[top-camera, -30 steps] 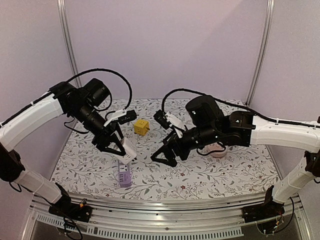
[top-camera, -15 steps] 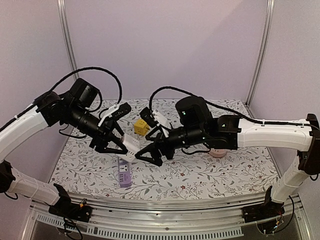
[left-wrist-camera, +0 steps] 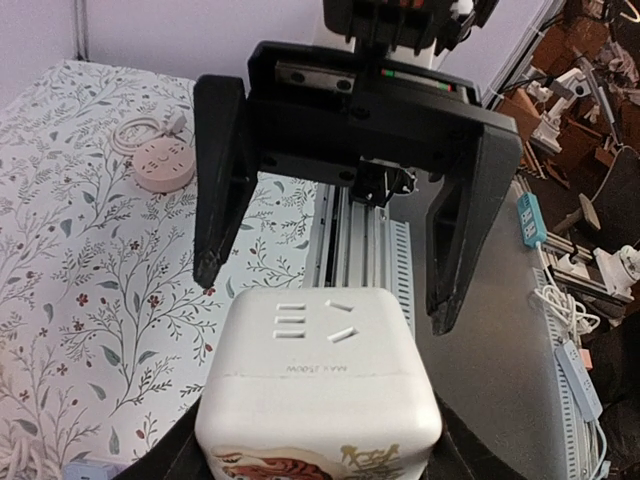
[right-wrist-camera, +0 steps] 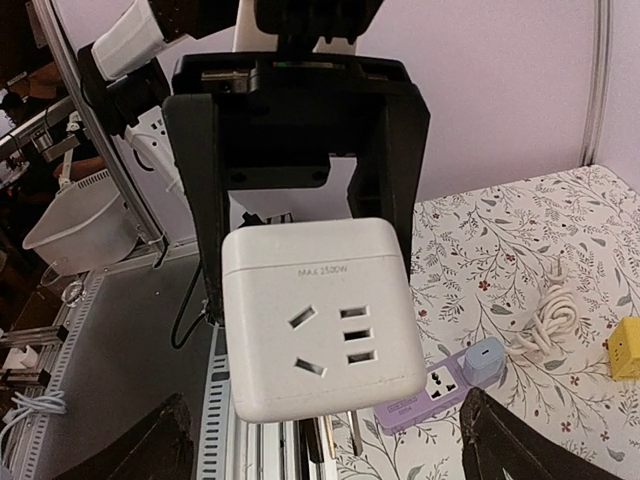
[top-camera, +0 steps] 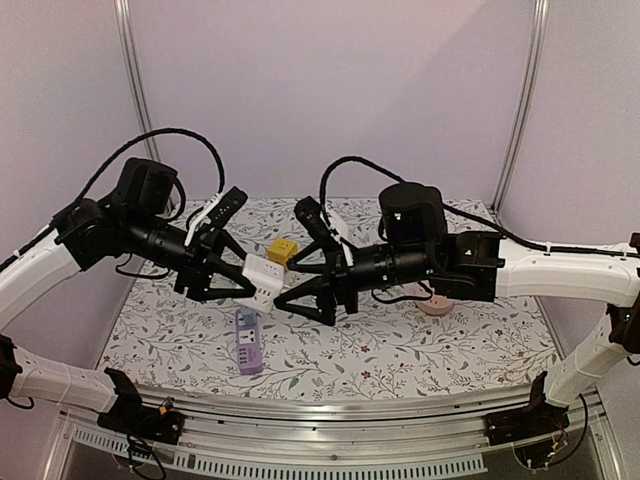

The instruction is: Insert the plug

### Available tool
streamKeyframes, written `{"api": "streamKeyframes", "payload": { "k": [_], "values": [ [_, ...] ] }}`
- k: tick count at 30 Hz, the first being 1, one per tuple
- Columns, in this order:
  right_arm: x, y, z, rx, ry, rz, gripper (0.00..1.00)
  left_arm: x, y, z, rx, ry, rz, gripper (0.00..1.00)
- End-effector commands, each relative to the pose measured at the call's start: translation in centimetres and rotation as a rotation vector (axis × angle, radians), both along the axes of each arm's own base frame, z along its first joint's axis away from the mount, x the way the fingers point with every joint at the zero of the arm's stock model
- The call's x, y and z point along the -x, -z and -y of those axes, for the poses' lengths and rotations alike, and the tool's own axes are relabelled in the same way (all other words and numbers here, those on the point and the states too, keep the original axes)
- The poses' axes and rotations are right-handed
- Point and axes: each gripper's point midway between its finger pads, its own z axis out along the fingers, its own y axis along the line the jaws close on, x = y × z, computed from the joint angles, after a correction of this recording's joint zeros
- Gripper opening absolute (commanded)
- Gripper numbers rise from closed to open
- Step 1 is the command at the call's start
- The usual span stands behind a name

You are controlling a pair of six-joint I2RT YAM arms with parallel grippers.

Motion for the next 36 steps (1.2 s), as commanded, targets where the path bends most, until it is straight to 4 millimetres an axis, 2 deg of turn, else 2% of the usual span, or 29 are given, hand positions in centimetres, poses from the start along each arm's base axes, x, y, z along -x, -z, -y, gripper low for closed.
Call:
{"api": "streamKeyframes", "payload": {
  "k": [1,7,22,24,28,31,32,33,34,36],
  "values": [
    [1.1,-1.6,0.0,-0.044,-0.05,0.006,0.9,0.1,-1.4,0.8,0.074,0.026,0.001,0.0],
    [1.0,-1.9,-0.7,-0.051,-0.064,0.008,0.86,-0.1,-1.2,0.9,0.072,0.022,-0.016,0.0],
    [1.6,-1.5,-1.8,-0.058,-0.117,-0.021,0.52,-0.4,-0.7,1.3,0.067,0.025,-0.032,0.0],
    [1.5,-1.6,-1.8,-0.063,-0.116,-0.024,0.45,-0.5,-0.5,1.4,0.061,0.026,-0.04,0.0],
    [1.7,-1.7,-1.8,-0.074,-0.121,-0.033,0.21,-0.9,-0.3,1.5,0.056,0.015,-0.043,0.03],
    [1.6,-1.7,-1.8,-0.076,-0.113,-0.042,0.12,-1.4,-0.3,1.5,0.046,-0.012,-0.035,0.16],
    [1.6,-1.7,-1.8,-0.077,-0.111,-0.043,0.09,-1.5,-0.4,1.5,0.043,-0.02,-0.031,0.31],
    [1.5,-1.7,-1.8,-0.079,-0.108,-0.044,0.07,-1.6,-0.5,1.4,0.04,-0.031,-0.028,0.78],
    [1.5,-1.6,-1.8,-0.079,-0.104,-0.043,0.04,-1.6,-0.6,1.3,0.04,-0.035,-0.028,0.97],
    [1.4,-1.6,-1.7,-0.084,-0.092,-0.038,0.02,-1.4,-0.7,1.2,0.036,-0.032,-0.036,1.0]
  ]
}}
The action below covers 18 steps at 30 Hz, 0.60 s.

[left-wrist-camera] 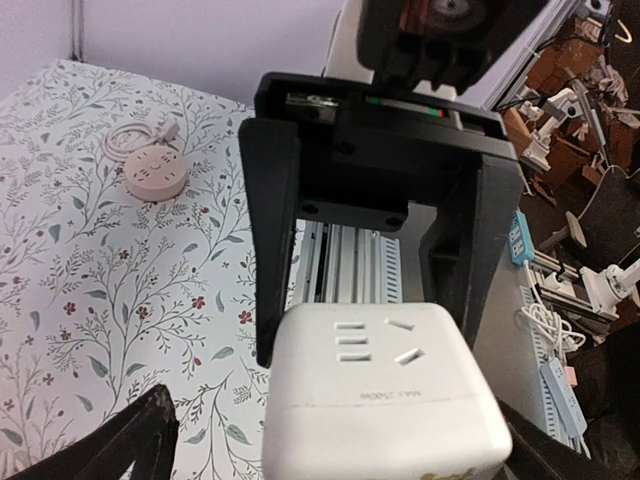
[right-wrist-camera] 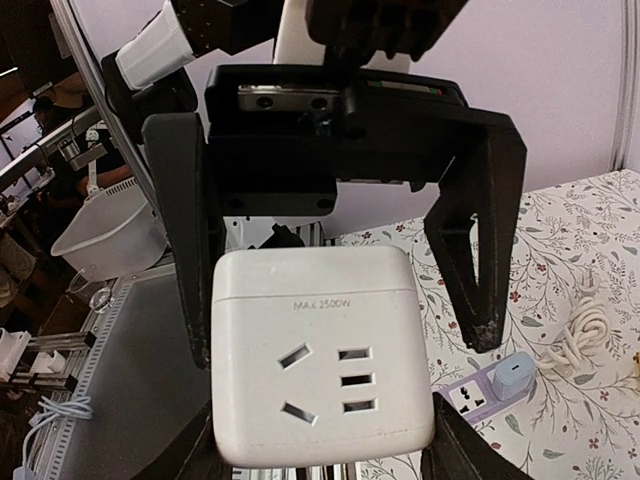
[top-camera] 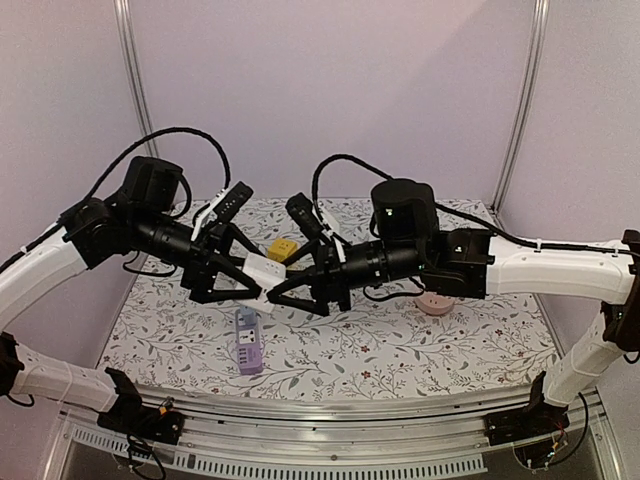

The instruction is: Insert the plug

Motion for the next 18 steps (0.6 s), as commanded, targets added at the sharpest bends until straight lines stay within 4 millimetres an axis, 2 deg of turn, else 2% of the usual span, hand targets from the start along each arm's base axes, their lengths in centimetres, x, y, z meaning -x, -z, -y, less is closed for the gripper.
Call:
{"api": "streamKeyframes", "payload": {
  "k": [1,6,13,16,18],
  "values": [
    [0.7,-1.1,-0.6,-0.059,-0.018,0.018,0.01,-1.0,-0.1,0.1,-0.014,-0.039,0.003,1.0],
    [0.0,-1.0,-0.6,-0.057,0.02,0.029,0.0,-1.0,0.0,-0.5,-0.038,-0.065,-0.002,1.0],
    [-2.3,-0.3,0.3,-0.032,0.164,0.105,0.0,-1.3,-1.1,-1.8,-0.048,-0.171,-0.055,1.0],
    [-3.4,-0.5,1.2,-0.024,0.234,0.169,0.0,-2.8,-1.2,-3.1,-0.073,-0.326,-0.105,1.0],
    [-4.3,-0.7,1.9,-0.018,0.293,0.21,0.0,-4.5,-1.4,-4.3,-0.079,-0.486,-0.178,1.0]
  ]
}}
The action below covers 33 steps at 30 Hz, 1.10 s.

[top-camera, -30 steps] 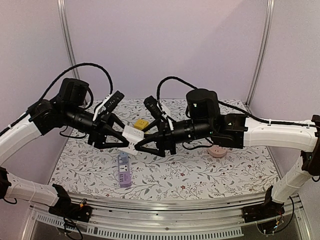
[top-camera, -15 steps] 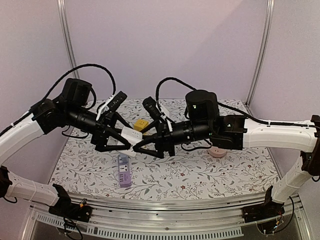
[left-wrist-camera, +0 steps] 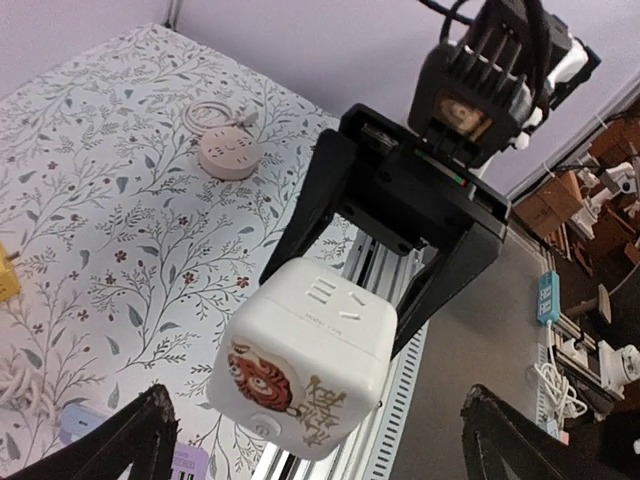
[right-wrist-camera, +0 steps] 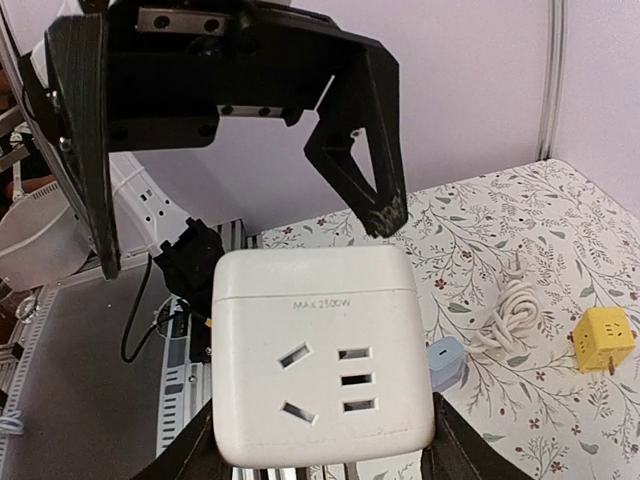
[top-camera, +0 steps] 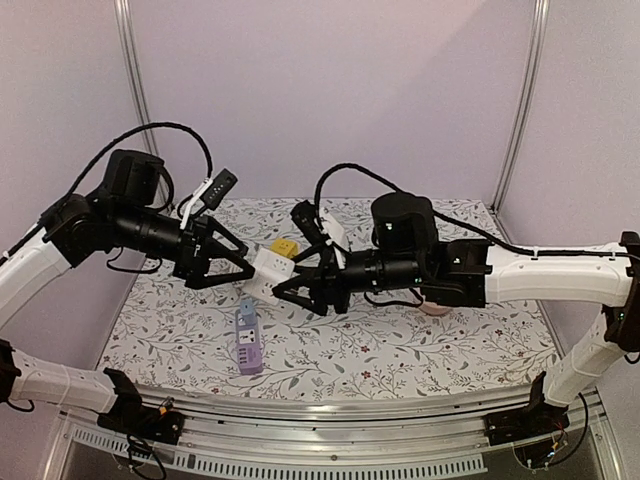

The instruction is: Insert the plug

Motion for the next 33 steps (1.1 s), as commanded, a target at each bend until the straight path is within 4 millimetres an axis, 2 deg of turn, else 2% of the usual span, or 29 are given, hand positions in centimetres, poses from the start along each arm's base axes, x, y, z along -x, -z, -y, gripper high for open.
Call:
{"api": "streamKeyframes", "payload": {
  "k": [1,3,6,9,12,15,22,27,33],
  "values": [
    [-2.2,-3.0,2.0,-0.043,0.156,0.157,0.0,-3.5,-1.0,-3.0,-0.005,-0.357,-0.169,1.0],
    [-3.1,-3.4,2.7,-0.03,0.218,0.198,0.0,-4.7,-1.3,-4.0,0.036,-0.427,-0.279,1.0],
    [-4.3,-4.3,3.6,-0.019,0.296,0.294,0.0,-6.4,0.8,-5.7,0.023,-0.527,-0.437,1.0],
    [-4.6,-4.7,4.0,-0.019,0.312,0.325,0.0,-6.8,1.7,-5.1,0.023,-0.509,-0.54,0.98],
    [-4.5,-4.6,3.7,-0.018,0.304,0.326,0.0,-7.1,0.7,-4.7,0.038,-0.507,-0.579,0.95],
    [-4.3,-4.6,3.4,-0.024,0.291,0.324,0.0,-6.6,-0.1,-3.4,0.058,-0.449,-0.674,0.94],
    [-3.8,-4.5,2.8,-0.031,0.251,0.325,0.0,-5.2,-1.2,-1.6,0.064,-0.382,-0.755,0.93],
    [-3.9,-4.2,2.4,-0.024,0.242,0.336,0.0,-4.6,-1.7,-0.6,0.07,-0.353,-0.804,0.88],
    [-2.9,-4.3,1.6,-0.029,0.168,0.361,0.0,-3.2,-2.2,1.3,0.065,-0.245,-0.868,0.86]
  ]
}}
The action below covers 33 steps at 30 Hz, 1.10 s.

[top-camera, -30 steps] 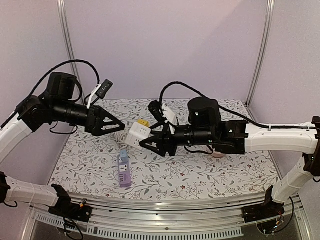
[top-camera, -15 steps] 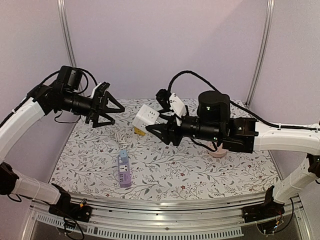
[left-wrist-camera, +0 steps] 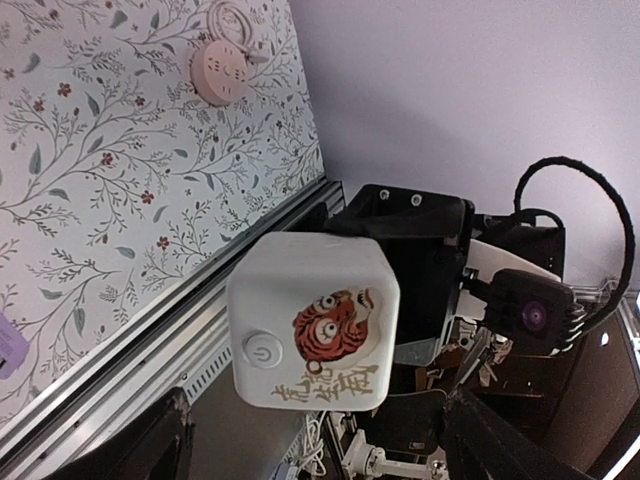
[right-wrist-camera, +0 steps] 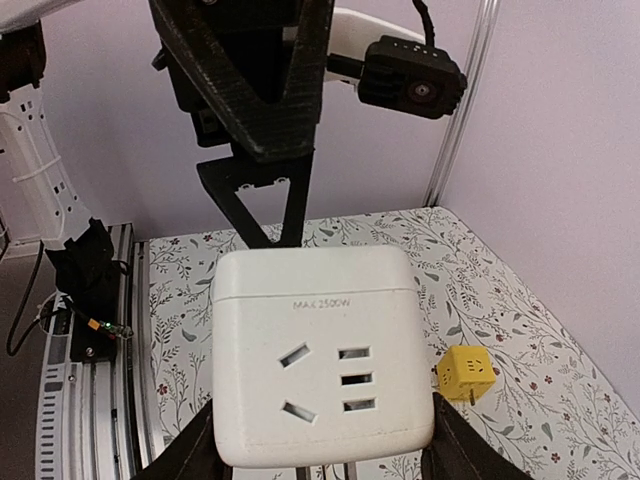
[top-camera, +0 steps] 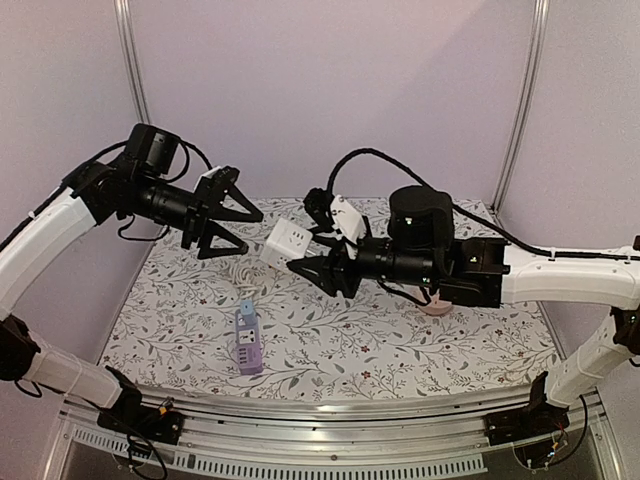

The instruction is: Insert the plug

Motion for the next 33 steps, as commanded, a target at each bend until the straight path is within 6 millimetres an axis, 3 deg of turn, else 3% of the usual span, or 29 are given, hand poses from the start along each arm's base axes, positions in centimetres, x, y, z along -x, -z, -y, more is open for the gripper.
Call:
{"api": "streamKeyframes", "payload": {
  "k": [1,7,14,28,33],
  "values": [
    [0.9,-2.1,-1.1,-0.051,-0.062,0.048,0.0,1.4,-0.5,1.6,0.031,0.08,-0.069,0.86],
    [2.0,-2.4,-2.1,-0.055,-0.101,0.057,0.0,2.1,0.7,2.6,0.014,0.127,-0.111,0.85],
    [2.4,-2.2,-2.6,-0.056,-0.112,0.051,0.0,2.7,1.4,3.7,0.001,0.166,-0.135,0.74],
    [1.8,-2.4,-2.5,-0.067,-0.079,0.063,0.0,4.3,1.3,3.3,0.031,0.188,-0.172,0.73],
    [1.7,-2.3,-2.6,-0.07,-0.075,0.061,0.0,4.2,1.2,3.3,0.037,0.179,-0.159,0.69]
  ]
}}
